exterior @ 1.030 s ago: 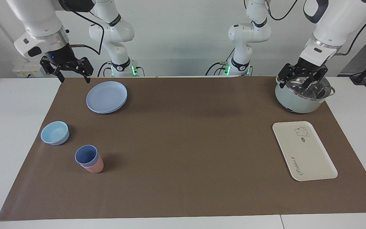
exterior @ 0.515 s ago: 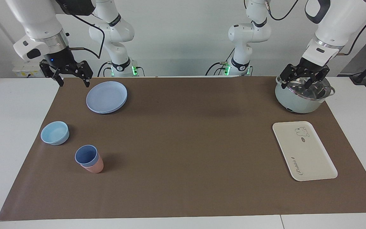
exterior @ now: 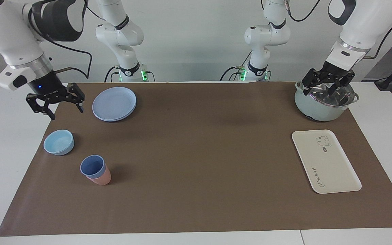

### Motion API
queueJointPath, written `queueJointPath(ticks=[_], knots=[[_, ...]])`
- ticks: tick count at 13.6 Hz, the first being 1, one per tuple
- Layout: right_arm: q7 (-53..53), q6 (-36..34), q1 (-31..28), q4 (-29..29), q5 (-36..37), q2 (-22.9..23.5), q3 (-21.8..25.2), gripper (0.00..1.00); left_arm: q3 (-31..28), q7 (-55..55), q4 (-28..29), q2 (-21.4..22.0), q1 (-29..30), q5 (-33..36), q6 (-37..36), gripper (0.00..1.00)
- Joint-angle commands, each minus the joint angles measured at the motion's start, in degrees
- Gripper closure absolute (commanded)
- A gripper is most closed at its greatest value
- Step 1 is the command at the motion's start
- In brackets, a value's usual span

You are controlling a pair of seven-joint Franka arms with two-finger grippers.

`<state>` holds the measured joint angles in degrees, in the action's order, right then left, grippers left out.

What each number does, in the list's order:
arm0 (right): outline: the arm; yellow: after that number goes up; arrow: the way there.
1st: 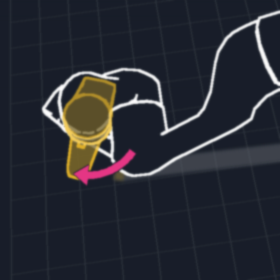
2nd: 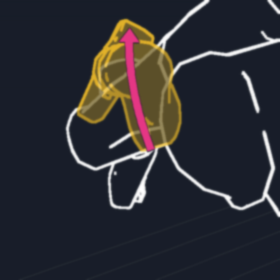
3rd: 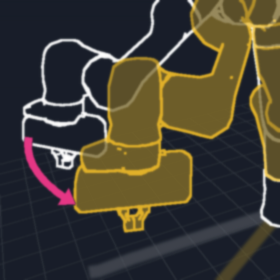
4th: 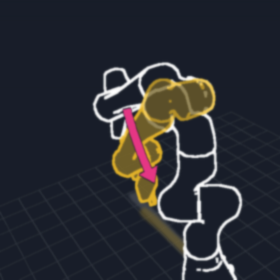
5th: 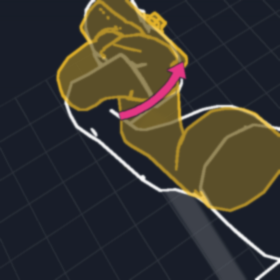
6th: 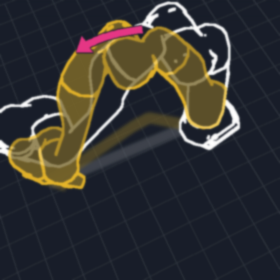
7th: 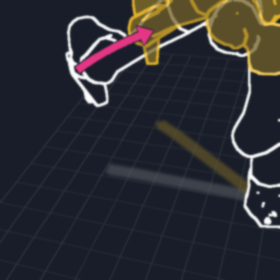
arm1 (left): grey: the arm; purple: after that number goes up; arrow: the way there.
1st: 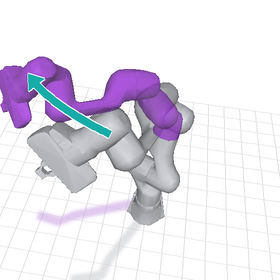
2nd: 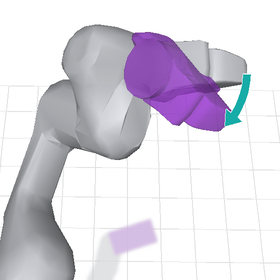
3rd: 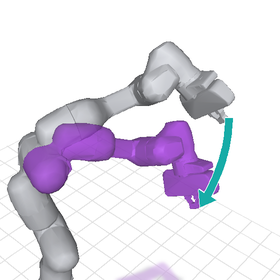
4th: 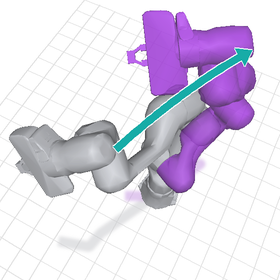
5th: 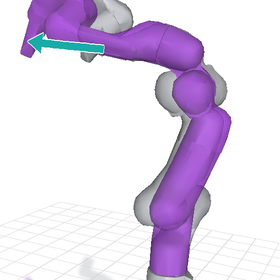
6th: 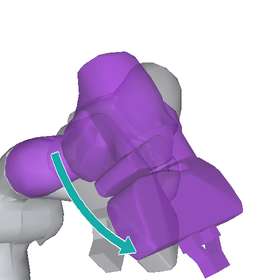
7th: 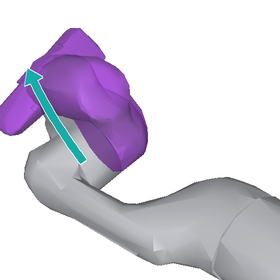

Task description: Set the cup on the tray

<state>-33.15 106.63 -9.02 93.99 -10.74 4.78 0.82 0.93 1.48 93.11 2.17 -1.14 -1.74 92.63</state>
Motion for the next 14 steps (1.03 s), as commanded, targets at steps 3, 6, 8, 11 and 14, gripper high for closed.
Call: queueJointPath(ticks=[3,6,8,11,14], knots=[[-28.48,7.35,-6.53,6.37,-13.92,2.58,-0.3,0.0,0.3,-0.07,2.08,1.61,0.62,-0.81,2.2,0.0],[-41.53,10.17,-7.95,6.11,-25.09,8.3,-0.3,0.0,0.3,-0.07,2.08,1.61,0.62,-0.81,2.2,0.0],[-53.0,10.7,-8.82,6.29,-33.25,12.16,-0.21,0.0,0.3,0.01,2.08,1.61,0.62,-0.81,2.2,0.0],[-69.71,8.17,-11.9,6.47,-44.68,19.19,-0.38,0.0,0.3,0.1,2.08,1.61,0.62,-0.81,2.46,0.0],[-76.17,7.1,-11.82,6.9,-51.82,21.23,-0.64,0.0,0.3,0.54,2.43,1.61,0.79,-0.81,2.64,0.0]])
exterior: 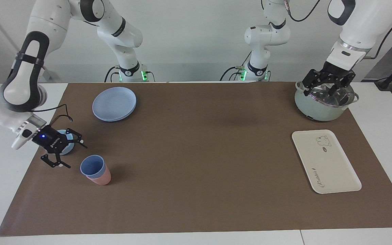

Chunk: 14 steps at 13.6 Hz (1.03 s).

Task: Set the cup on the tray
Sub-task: 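Reach the right gripper to the blue cup nested in the pink cup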

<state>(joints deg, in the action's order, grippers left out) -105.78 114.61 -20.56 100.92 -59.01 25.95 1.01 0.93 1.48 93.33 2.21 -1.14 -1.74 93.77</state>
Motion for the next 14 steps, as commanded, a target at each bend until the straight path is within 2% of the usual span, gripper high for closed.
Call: queueJointPath(ticks=[1,2,3,11,14], knots=[[-7.82,-1.58,-0.27,0.58,-9.74,0.85,-0.83,0.0,0.3,0.54,2.3,1.57,0.79,-0.81,2.02,0.0],[-11.69,-2.72,-0.09,2.16,-14.68,1.55,-0.74,0.0,0.3,0.45,2.3,1.57,0.7,-0.81,2.47,0.0],[-13.29,-2.73,0.26,2.61,-15.94,1.65,-0.74,0.0,0.3,0.45,2.3,1.57,0.61,-0.81,2.64,0.0],[-16.73,0.43,1.14,3.31,-21.05,2.79,-0.83,0.0,0.3,0.45,2.3,1.57,0.44,-0.81,3.0,0.0],[-19.72,0.87,2.27,2.52,-24.83,5.16,-0.83,0.0,0.3,0.45,2.3,1.57,0.35,-0.81,3.35,0.0]])
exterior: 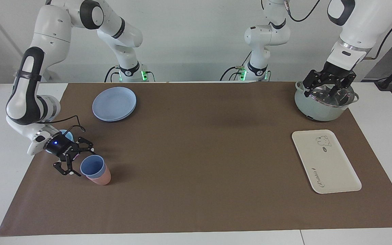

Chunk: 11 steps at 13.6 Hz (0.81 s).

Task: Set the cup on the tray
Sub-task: 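Reach the right gripper to the blue cup nested in the pink cup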

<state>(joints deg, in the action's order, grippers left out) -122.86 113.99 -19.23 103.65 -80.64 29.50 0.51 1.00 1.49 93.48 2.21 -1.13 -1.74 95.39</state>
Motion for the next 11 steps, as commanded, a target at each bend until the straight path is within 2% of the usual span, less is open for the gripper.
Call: queueJointPath(ticks=[1,11], knots=[[-2.56,1.67,1.21,-0.29,-3.38,1.53,-0.33,0.0,0.23,0.44,2.23,1.57,0.25,-0.81,1.73,0.0],[-3.53,6.85,4.64,-0.29,-7.78,2.23,-0.42,0.0,0.14,0.0,1.97,1.57,0.87,-0.81,1.21,0.0]])
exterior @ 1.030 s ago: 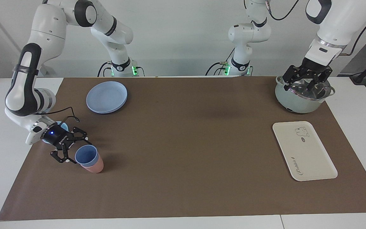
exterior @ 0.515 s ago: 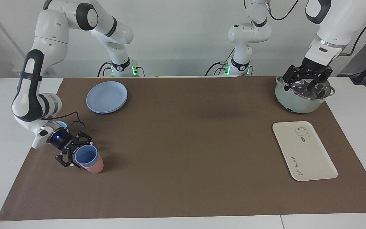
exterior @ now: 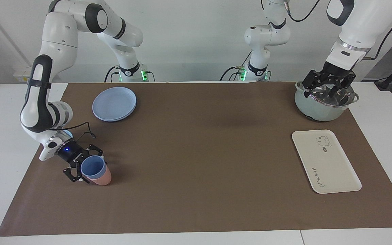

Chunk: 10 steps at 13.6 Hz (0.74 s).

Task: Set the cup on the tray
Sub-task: 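Reach the right gripper to the blue cup nested in the pink cup, then grasp the blue cup rim with the right gripper and lift it out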

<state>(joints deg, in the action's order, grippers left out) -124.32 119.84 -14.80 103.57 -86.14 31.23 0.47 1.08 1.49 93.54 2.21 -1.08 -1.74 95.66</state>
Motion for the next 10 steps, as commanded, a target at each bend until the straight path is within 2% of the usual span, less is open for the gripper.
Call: queueJointPath(ticks=[1,8,9,10], knots=[[-2.77,1.09,0.21,-0.21,-2.02,0.49,-0.38,0.0,0.07,0.01,1.91,1.57,0.81,-0.81,0.59,0.0],[-4.71,2.93,1.18,-0.12,-2.37,0.49,-0.47,0.01,0.15,0.09,1.91,1.57,0.64,-0.81,0.32,0.0],[-4.71,3.11,1.26,-0.21,-2.46,0.58,-0.56,0.13,0.15,0.09,2.0,1.57,0.64,-0.81,0.23,0.0],[-4.71,3.12,1.79,-0.21,-2.54,0.58,-0.56,0.55,0.15,-0.17,1.91,1.57,0.64,-0.81,0.32,0.0]])
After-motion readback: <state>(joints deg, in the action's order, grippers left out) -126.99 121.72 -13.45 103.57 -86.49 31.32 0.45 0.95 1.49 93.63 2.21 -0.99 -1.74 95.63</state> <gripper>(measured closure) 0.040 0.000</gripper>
